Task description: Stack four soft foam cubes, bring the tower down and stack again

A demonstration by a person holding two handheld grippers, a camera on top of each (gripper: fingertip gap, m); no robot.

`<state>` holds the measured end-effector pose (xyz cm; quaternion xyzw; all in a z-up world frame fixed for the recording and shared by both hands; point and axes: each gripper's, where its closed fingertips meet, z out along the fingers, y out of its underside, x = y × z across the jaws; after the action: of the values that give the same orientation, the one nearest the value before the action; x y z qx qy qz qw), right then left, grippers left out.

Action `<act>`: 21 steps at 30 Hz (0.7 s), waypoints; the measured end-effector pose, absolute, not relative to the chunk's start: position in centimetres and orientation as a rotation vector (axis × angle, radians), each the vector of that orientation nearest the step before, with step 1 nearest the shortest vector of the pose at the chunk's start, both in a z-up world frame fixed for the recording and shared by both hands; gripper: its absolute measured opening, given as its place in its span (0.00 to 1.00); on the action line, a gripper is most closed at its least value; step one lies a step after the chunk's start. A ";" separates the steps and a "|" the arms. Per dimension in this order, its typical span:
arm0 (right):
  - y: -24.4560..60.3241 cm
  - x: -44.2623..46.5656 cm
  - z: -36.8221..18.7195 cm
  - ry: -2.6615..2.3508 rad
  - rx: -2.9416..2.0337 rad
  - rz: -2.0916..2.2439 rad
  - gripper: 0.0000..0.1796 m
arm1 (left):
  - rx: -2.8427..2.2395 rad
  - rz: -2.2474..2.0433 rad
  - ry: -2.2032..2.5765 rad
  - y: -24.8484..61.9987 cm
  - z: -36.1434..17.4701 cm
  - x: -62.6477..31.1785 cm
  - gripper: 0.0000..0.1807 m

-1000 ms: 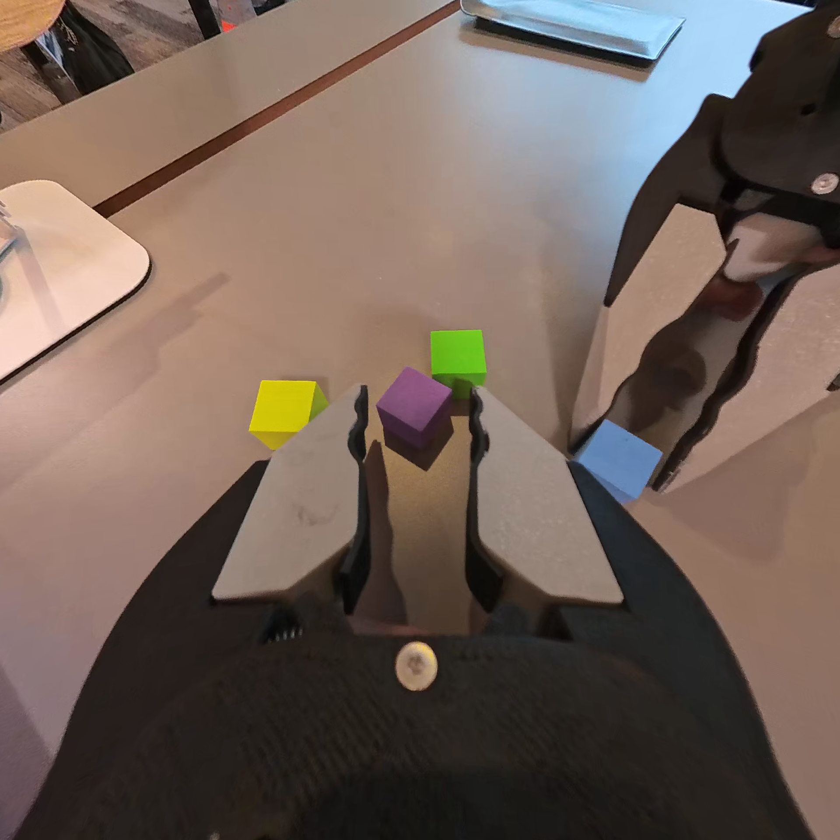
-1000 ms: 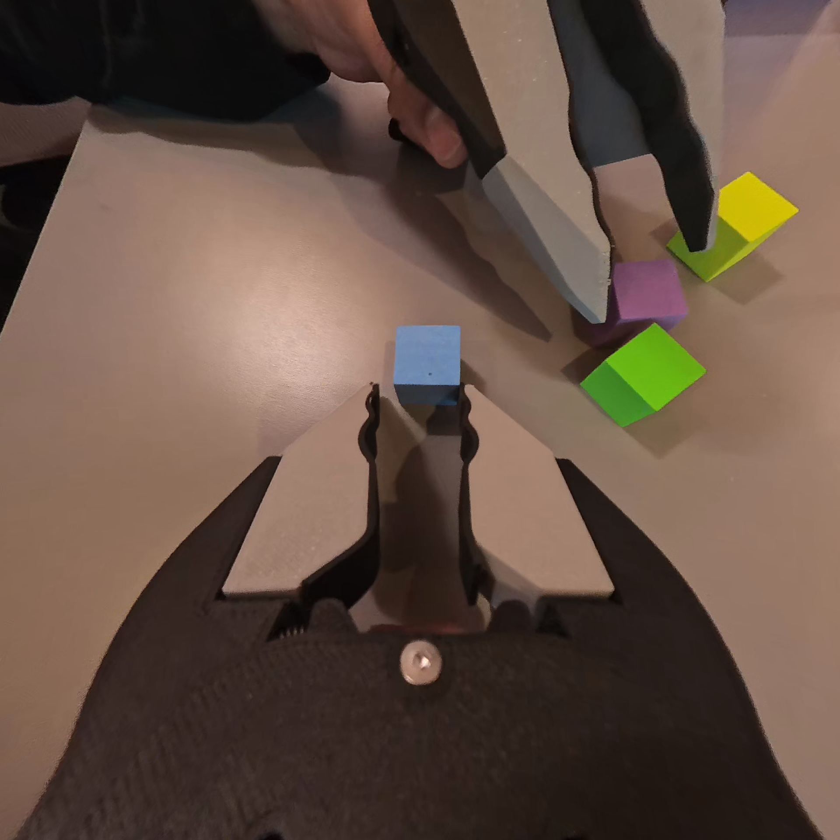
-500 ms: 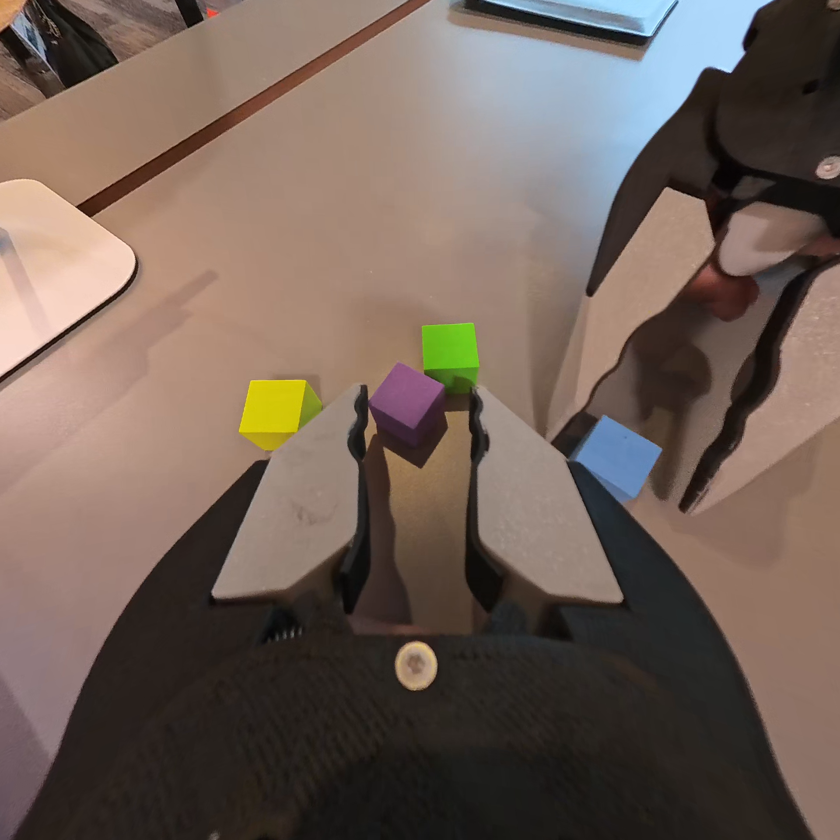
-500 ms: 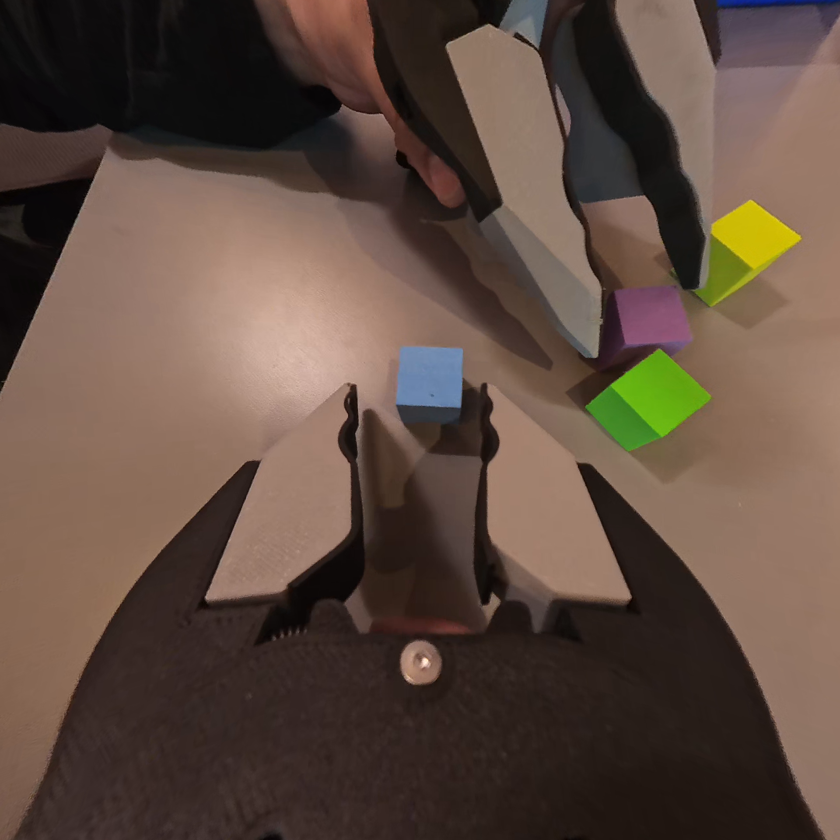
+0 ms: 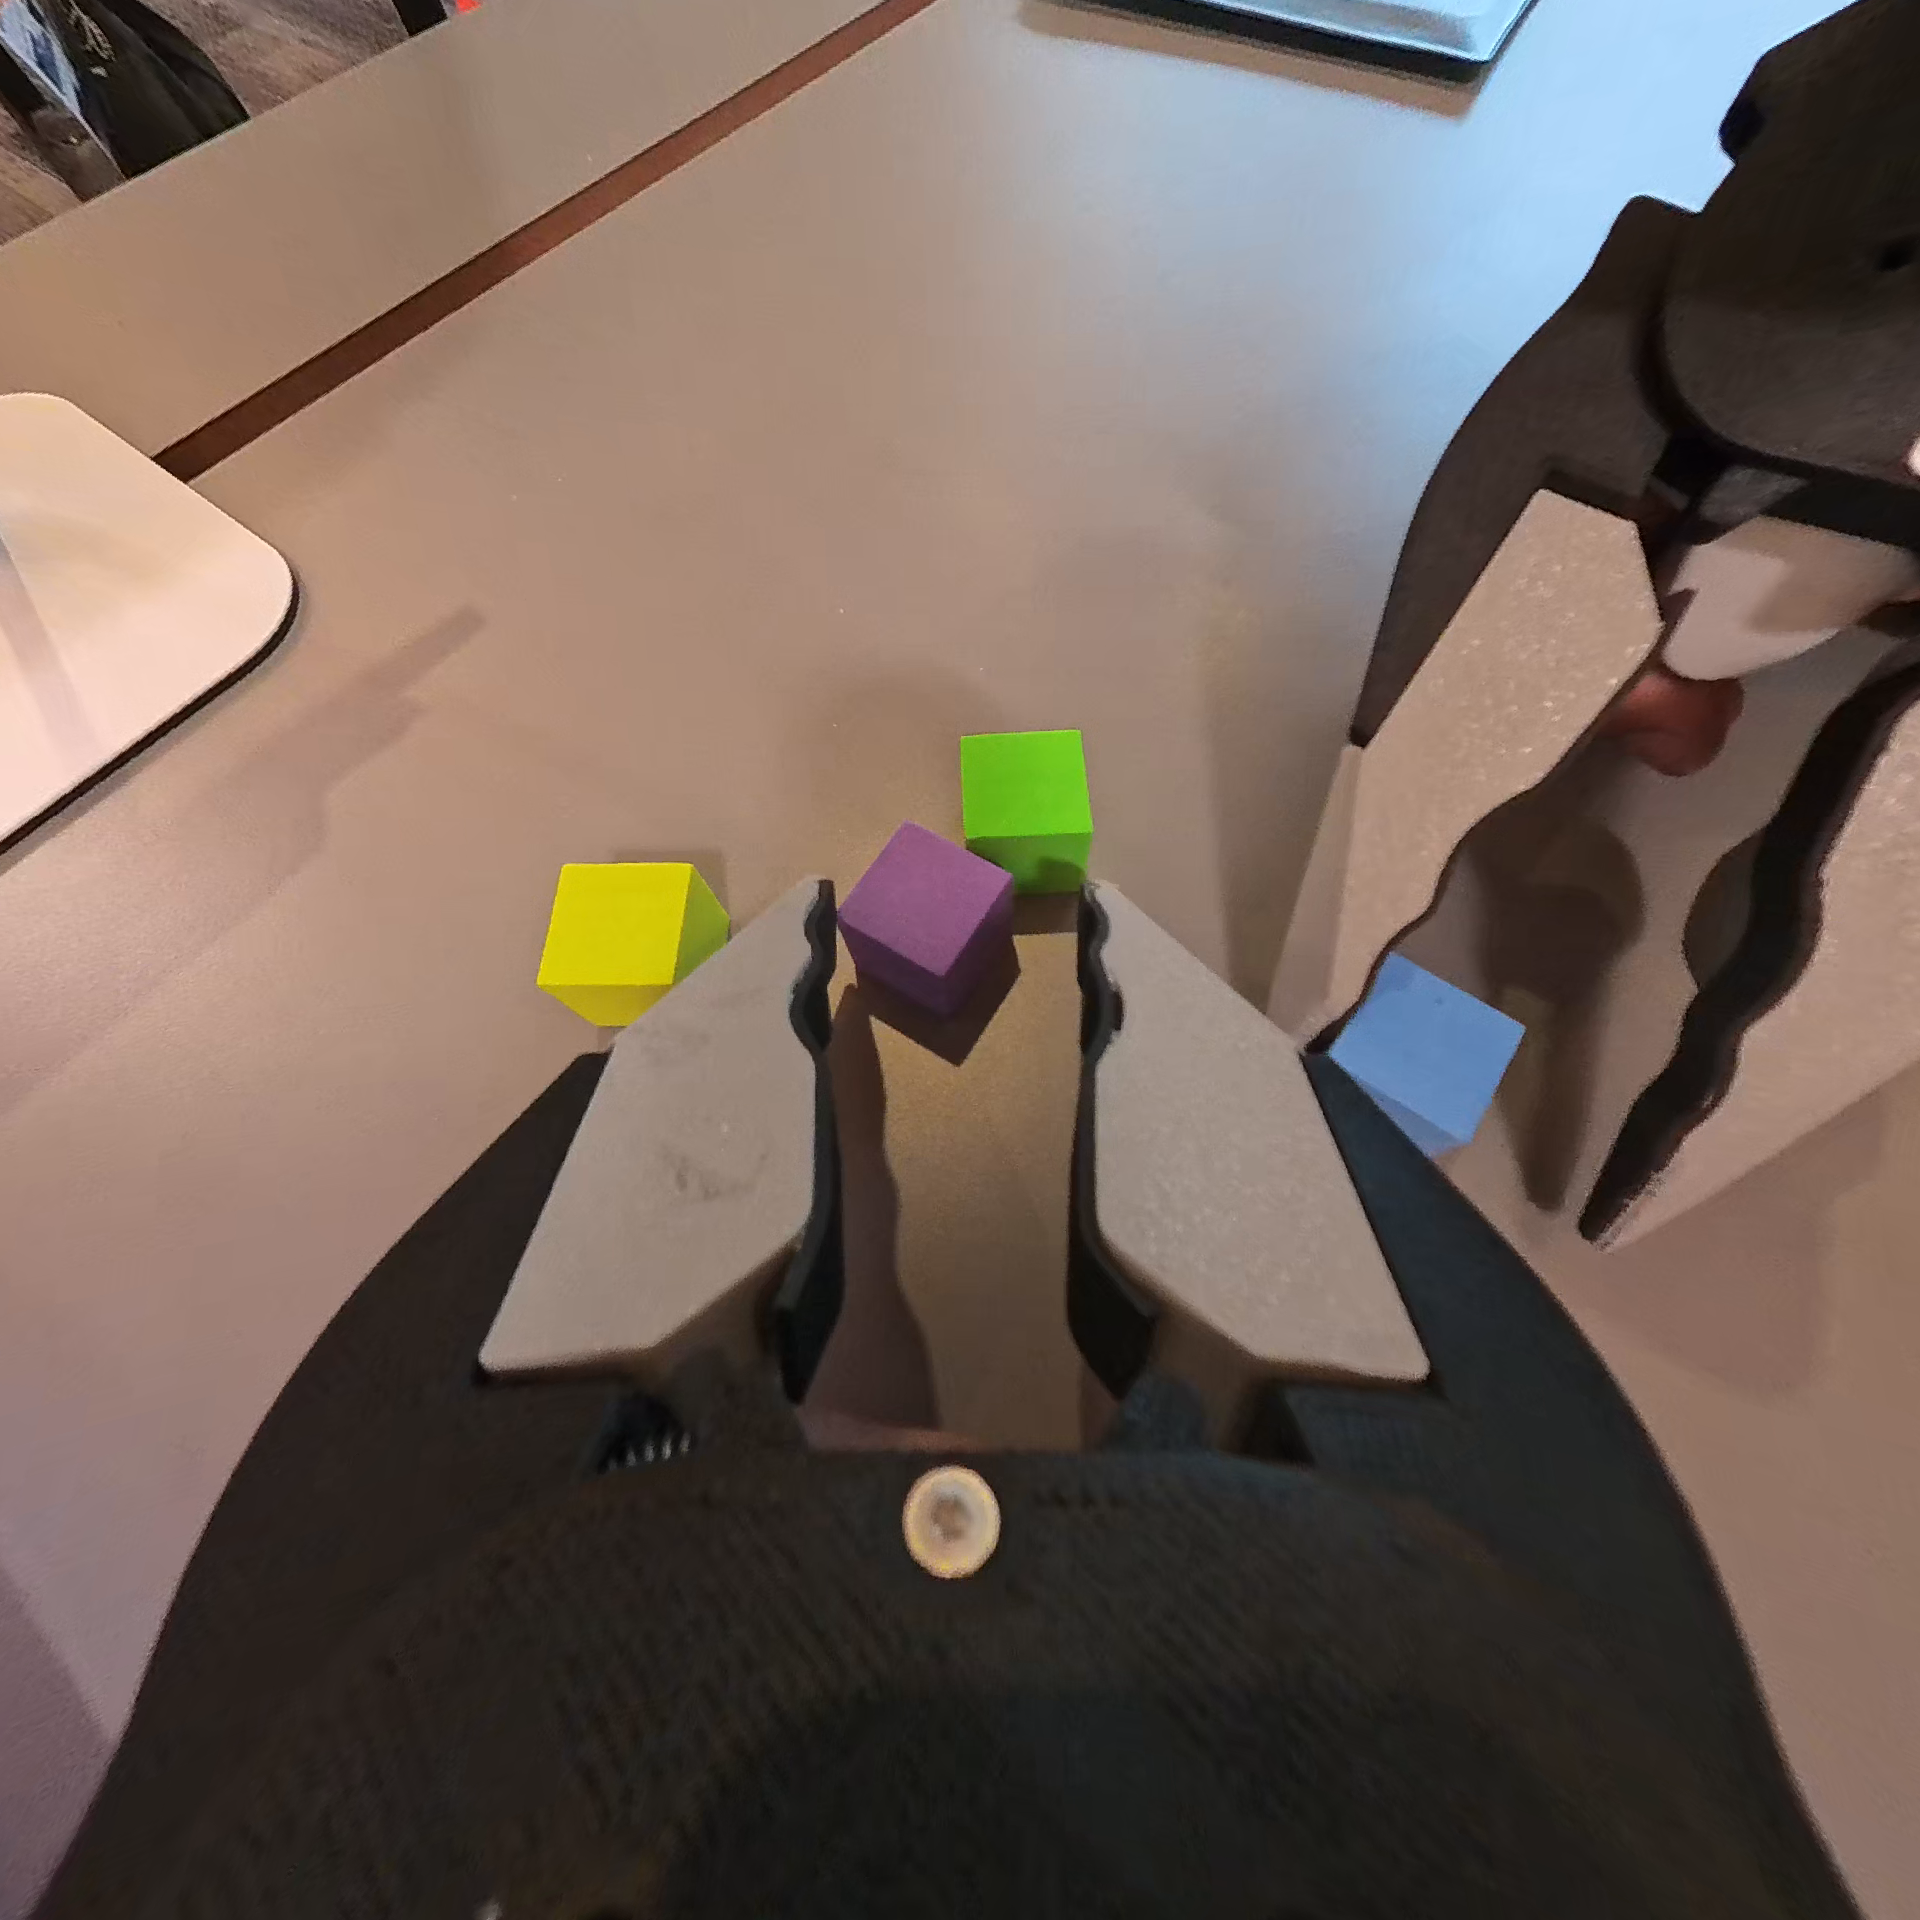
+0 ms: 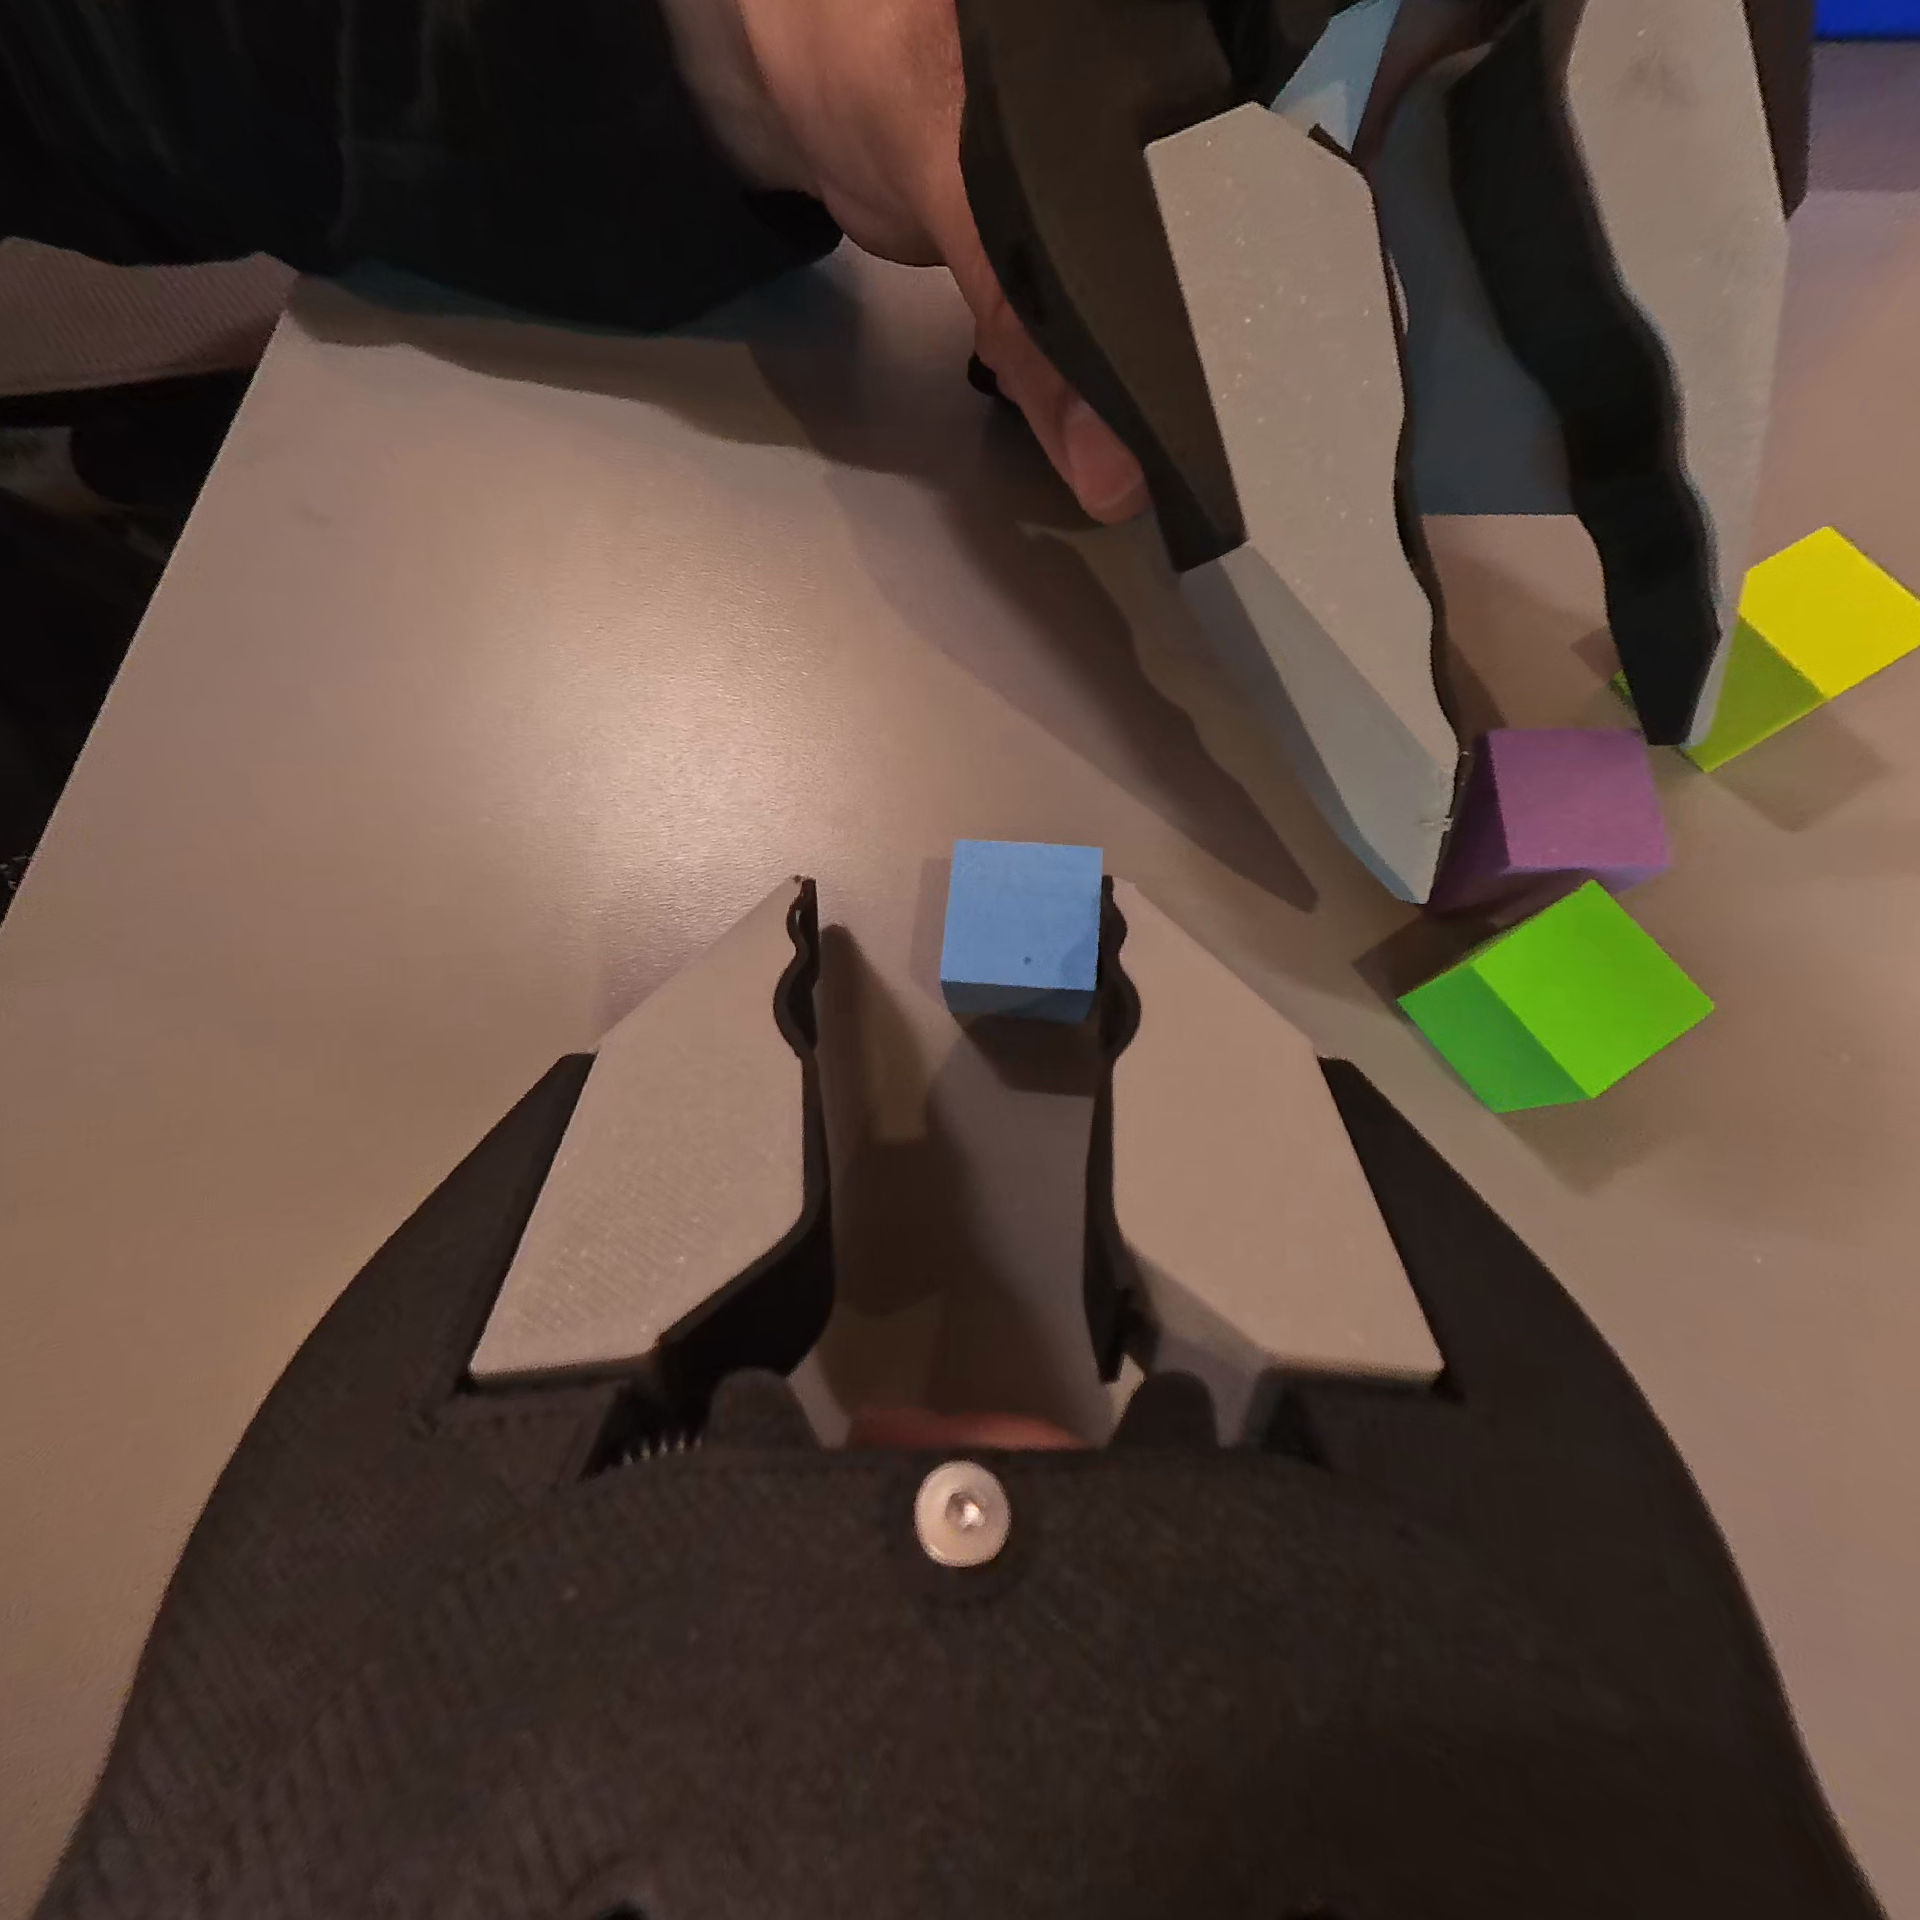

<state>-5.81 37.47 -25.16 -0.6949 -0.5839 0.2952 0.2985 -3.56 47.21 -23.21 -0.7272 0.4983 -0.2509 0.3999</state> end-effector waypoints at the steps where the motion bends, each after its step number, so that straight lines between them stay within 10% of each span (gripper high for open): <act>1: 37.5 -5.8 -25.1 -1.549 -1.845 0.787 0.28 | -1.840 -0.635 1.260 47.2 -23.2 -3.6 0.25; 21: 38.3 -5.2 -24.2 -1.459 -1.848 0.836 0.29 | -1.988 -0.573 1.311 47.7 -25.6 -3.7 0.29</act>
<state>-5.21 38.29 -24.17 -0.7017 -0.5541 0.3174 0.3160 -3.66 47.65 -25.57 -0.7636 0.5034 -0.2200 0.3392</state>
